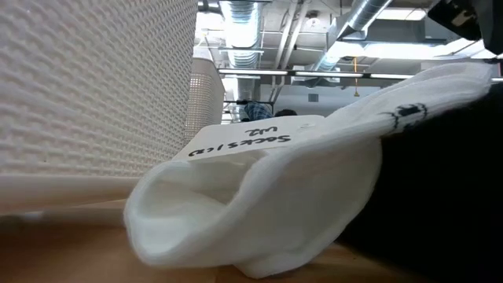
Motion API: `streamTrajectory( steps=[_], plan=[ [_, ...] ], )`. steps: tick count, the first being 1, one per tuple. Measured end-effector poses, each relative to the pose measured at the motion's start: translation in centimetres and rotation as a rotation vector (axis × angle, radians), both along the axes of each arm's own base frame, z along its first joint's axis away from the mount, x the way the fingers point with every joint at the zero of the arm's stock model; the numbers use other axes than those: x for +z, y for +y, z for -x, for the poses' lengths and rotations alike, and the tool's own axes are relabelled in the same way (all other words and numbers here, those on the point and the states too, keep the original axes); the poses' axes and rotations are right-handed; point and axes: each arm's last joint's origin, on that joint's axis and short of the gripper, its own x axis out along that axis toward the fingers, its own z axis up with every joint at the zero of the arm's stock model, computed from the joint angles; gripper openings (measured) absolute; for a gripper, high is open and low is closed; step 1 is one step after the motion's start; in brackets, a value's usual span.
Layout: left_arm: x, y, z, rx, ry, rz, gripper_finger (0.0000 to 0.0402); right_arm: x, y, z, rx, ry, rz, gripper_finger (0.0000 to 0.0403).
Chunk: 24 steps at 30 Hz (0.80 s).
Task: Sort clothes
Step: Put the black shirt into the top white laundry organizer
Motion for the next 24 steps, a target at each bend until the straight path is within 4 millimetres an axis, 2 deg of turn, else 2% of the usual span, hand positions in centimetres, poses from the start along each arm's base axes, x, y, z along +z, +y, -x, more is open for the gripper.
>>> streamTrajectory(
  steps=[4,7,13,20,24],
  plan=[
    [0.0,0.0,0.0,-0.003,-0.001,-0.005,0.0132,-0.9,0.1,-0.6,-0.007,-0.021,-0.015,0.0292],
    [0.0,0.0,-0.1,-0.002,-0.006,-0.003,0.0132,-2.2,0.1,-2.0,-0.023,-0.033,0.005,0.0306],
    [0.1,-0.1,-0.1,-0.003,-0.011,0.001,0.0132,-6.0,-1.2,-4.7,-0.075,0.037,0.111,0.0331],
    [0.1,-0.1,-0.1,-0.003,-0.01,0.005,0.0132,-8.8,-2.4,-7.9,-0.097,-0.012,0.116,0.0361],
    [0.1,-0.1,-0.1,0.0,-0.009,0.009,0.0132,-11.4,-3.4,-9.0,-0.141,0.044,0.155,0.0357]
  ],
)
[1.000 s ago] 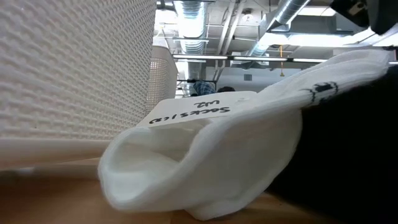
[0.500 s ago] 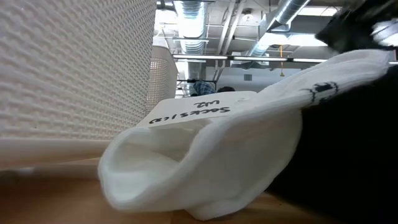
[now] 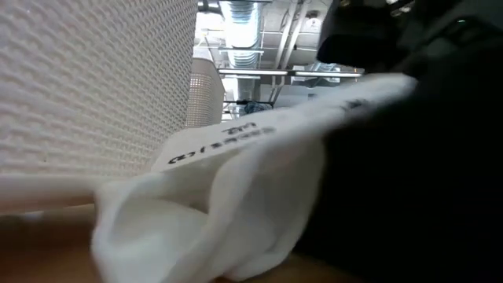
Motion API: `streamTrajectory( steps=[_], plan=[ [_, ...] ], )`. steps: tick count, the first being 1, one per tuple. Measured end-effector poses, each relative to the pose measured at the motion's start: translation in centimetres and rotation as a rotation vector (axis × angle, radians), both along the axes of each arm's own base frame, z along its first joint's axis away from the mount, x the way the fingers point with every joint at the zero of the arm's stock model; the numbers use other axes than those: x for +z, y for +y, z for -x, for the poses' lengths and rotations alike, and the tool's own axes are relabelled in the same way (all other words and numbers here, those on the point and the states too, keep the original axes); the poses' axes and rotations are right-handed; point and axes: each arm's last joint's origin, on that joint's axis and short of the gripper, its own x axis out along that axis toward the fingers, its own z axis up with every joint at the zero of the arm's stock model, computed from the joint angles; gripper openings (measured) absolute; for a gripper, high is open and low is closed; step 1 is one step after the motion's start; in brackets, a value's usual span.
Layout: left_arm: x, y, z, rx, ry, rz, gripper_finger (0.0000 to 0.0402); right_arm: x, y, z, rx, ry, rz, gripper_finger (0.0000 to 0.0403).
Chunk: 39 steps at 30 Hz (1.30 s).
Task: Sort clothes
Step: Put the black shirt into the top white laundry organizer
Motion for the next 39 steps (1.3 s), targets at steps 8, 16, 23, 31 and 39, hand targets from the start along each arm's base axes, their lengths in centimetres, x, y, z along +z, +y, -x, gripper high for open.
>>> streamTrajectory(
  steps=[8,16,23,31,39],
  plan=[
    [0.0,0.0,0.0,0.002,0.005,-0.002,0.0132,-2.5,-0.8,-1.1,-0.053,0.017,0.033,0.0203],
    [0.0,0.0,0.0,0.0,0.006,-0.005,0.0132,-1.9,-1.0,-1.0,-0.056,0.003,0.046,0.0027],
    [0.0,0.0,0.0,0.0,0.005,-0.004,0.0132,1.3,-1.5,1.0,-0.084,0.023,0.125,0.0027],
    [0.1,0.6,-0.7,0.012,-0.017,-0.042,0.0132,7.5,-2.6,4.3,-0.158,-0.075,0.222,0.0017],
    [0.7,0.7,-1.6,-0.033,-0.075,-0.095,0.0132,11.6,-2.2,6.0,-0.141,-0.244,0.184,0.0008]
  ],
)
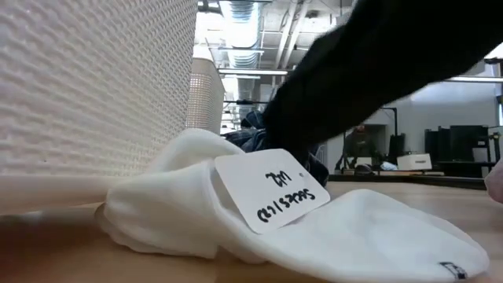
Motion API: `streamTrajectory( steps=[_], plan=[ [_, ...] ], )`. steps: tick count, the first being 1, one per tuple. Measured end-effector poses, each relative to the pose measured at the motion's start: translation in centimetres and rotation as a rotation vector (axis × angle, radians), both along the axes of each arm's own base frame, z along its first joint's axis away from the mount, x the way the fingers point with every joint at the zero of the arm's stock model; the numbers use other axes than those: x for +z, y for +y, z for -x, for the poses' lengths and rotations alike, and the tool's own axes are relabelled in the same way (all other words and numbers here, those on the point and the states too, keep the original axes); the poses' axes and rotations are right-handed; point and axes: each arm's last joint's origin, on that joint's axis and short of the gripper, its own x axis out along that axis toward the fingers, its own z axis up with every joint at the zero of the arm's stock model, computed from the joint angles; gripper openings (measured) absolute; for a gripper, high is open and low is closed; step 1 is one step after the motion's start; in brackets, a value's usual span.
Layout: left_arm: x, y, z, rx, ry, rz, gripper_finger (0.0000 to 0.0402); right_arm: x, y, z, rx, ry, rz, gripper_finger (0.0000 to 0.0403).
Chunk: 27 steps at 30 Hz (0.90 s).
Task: Sort clothes
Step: Put the black shirt into the top white laundry organizer
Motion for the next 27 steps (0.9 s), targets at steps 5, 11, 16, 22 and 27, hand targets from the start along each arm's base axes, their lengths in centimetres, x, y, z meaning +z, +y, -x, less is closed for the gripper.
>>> streamTrajectory(
  steps=[5,11,16,22,27],
  plan=[
    [0.6,0.2,-0.9,-0.051,-0.052,-0.078,0.0144,2.3,0.4,1.0,0.022,-0.129,0.008,0.0008],
    [1.3,0.9,-2.1,-0.08,-0.112,-0.172,0.0214,5.2,0.5,1.9,0.064,-0.289,0.013,0.0008],
    [2.1,1.4,-3.0,-0.091,-0.179,-0.231,0.0278,7.5,0.1,2.2,0.099,-0.425,0.003,0.0008],
    [2.8,2.1,-3.8,-0.11,-0.221,-0.338,0.0303,10.3,-0.6,2.4,0.12,-0.592,0.012,0.0008],
    [2.5,1.8,-5.3,-0.113,-0.245,-0.515,0.0305,12.2,-1.3,2.3,0.107,-0.66,0.027,0.0008]
  ],
)
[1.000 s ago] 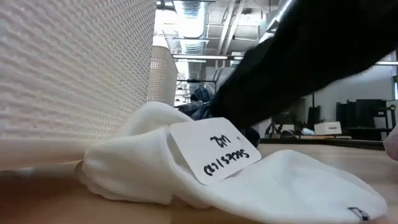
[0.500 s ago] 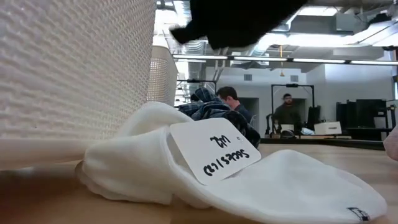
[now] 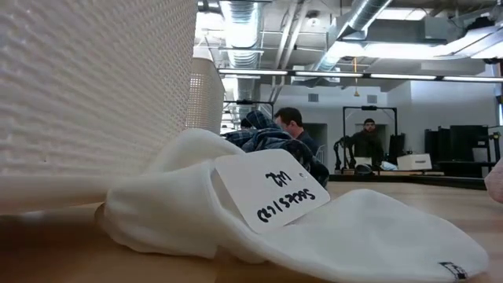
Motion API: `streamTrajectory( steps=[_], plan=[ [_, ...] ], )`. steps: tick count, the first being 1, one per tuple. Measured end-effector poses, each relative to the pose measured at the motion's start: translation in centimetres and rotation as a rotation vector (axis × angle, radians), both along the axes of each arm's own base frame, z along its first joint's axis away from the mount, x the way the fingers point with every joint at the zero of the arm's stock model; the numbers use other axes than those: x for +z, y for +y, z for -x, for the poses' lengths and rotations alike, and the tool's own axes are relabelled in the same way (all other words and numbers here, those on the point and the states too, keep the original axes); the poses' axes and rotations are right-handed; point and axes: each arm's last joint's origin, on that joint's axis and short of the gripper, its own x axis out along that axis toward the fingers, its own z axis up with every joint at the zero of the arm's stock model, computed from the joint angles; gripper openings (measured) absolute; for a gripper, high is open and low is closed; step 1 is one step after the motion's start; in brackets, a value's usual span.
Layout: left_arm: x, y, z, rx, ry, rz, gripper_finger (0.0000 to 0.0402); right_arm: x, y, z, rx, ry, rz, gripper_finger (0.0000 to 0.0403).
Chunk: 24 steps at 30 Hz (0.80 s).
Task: Sort clothes
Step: Put the black shirt into the top white laundry organizer
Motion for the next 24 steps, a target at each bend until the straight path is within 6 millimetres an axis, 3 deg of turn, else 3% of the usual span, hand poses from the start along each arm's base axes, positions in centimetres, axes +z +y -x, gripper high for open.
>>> streamTrajectory(
  steps=[8,14,24],
  plan=[
    [-1.6,-2.0,-3.3,0.097,-0.05,-0.373,0.0305,1.0,-0.6,-0.3,-0.018,-0.052,0.01,0.0007],
    [-1.9,-2.9,-4.4,0.127,-0.092,-0.49,0.0305,1.0,-0.6,-0.3,-0.014,-0.053,0.012,0.0006],
    [-0.6,-4.1,-3.2,0.131,-0.157,-0.508,0.0305,1.2,-0.6,-0.2,-0.012,-0.058,0.011,0.0009]
  ],
)
